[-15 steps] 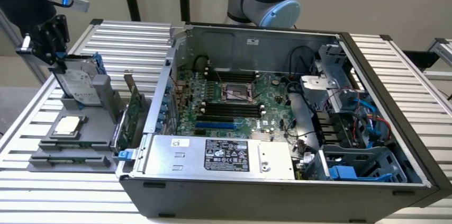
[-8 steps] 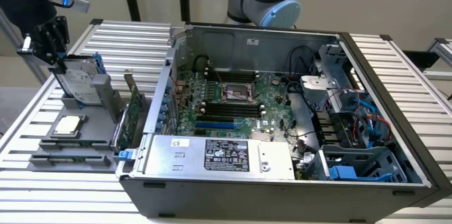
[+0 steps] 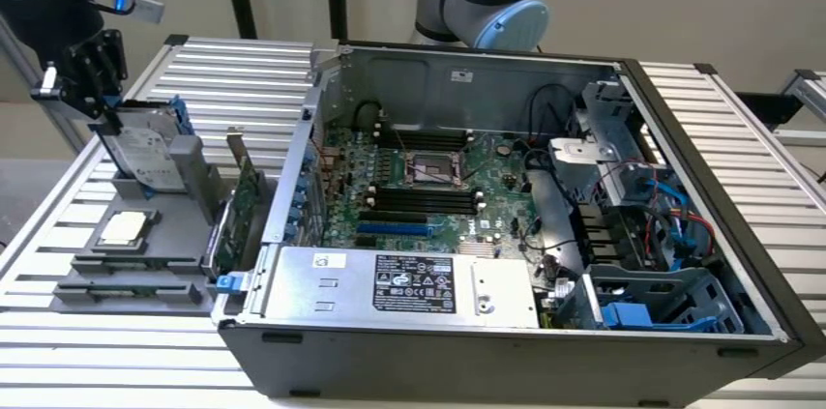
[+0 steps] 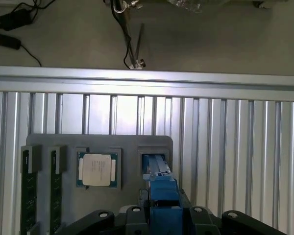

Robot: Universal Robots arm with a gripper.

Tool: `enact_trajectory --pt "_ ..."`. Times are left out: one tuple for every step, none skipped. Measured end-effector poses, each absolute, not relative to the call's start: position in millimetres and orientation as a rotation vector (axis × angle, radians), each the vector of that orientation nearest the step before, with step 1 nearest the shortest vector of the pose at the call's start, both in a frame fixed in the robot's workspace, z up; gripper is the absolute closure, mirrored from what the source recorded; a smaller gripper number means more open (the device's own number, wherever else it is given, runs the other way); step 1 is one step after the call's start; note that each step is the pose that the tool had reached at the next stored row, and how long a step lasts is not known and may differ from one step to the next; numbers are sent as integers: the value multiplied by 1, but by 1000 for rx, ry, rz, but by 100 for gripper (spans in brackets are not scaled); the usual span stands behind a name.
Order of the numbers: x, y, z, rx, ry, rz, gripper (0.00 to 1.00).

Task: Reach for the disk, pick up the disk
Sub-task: 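Pick up the disk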

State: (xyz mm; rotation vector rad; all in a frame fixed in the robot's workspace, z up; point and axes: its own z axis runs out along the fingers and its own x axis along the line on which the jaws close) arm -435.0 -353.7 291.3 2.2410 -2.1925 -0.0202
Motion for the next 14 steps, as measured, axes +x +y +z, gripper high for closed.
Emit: enact_trajectory --pt "-435 -354 291 2240 -2194 -20 67" --pt "-435 -354 291 2239 -2195 -20 67" --pt "-435 -354 291 2238 -2196 -20 67" --pt "-435 -354 291 2237 -2197 -20 67" --pt "-435 -354 291 2237 -2197 -20 67" --pt "-435 -354 291 2237 -2197 -20 67" --pt "-435 -354 291 2237 -2197 -20 67" --pt "-435 -354 291 2237 -2197 -20 67" --pt "-435 -354 291 2237 -2197 -20 67" --pt "-435 -354 291 2237 -2197 -20 67" --pt "-435 -354 291 2237 -2197 -20 67" --pt "-435 -354 291 2237 -2197 -20 67" --pt "-435 -354 291 2237 -2197 -20 67" --pt "-435 -354 291 2237 -2197 -20 67"
